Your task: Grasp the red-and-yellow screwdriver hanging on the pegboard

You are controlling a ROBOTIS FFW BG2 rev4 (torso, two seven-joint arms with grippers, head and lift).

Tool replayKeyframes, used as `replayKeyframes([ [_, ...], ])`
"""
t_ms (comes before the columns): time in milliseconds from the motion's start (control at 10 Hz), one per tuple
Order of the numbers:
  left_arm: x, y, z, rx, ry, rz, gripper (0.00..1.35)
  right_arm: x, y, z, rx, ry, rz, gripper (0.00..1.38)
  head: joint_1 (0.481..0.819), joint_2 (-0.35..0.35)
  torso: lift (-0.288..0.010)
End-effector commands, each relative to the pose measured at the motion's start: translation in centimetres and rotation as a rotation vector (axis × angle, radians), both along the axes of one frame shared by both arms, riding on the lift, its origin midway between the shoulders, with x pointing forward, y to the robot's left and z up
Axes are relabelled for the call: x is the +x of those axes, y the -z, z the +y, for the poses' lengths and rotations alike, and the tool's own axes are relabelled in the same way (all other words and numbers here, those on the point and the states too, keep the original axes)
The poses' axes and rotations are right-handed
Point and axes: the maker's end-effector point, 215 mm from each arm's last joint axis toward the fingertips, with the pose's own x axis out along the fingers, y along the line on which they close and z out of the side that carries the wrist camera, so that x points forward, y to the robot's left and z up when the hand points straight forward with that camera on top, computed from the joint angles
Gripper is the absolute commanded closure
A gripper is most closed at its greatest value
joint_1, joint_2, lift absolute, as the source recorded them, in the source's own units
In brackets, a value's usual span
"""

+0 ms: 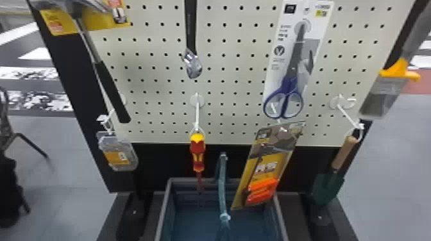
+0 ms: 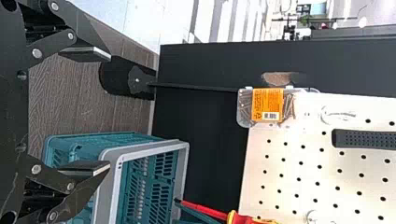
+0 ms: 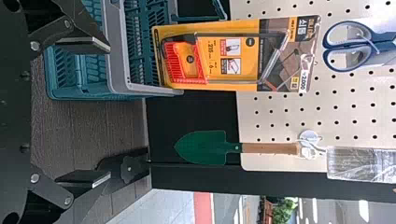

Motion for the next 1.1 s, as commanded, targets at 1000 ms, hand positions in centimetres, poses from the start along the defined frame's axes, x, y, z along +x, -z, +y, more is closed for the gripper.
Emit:
replayKeyframes([
  [1000,7.7,-5.2,-3.0,0.012,0.224,-0.149,0.46,-0.1,0.5,0.1,-0.007,-0.002,0.010,0.33,0.549,0.000,-0.100],
])
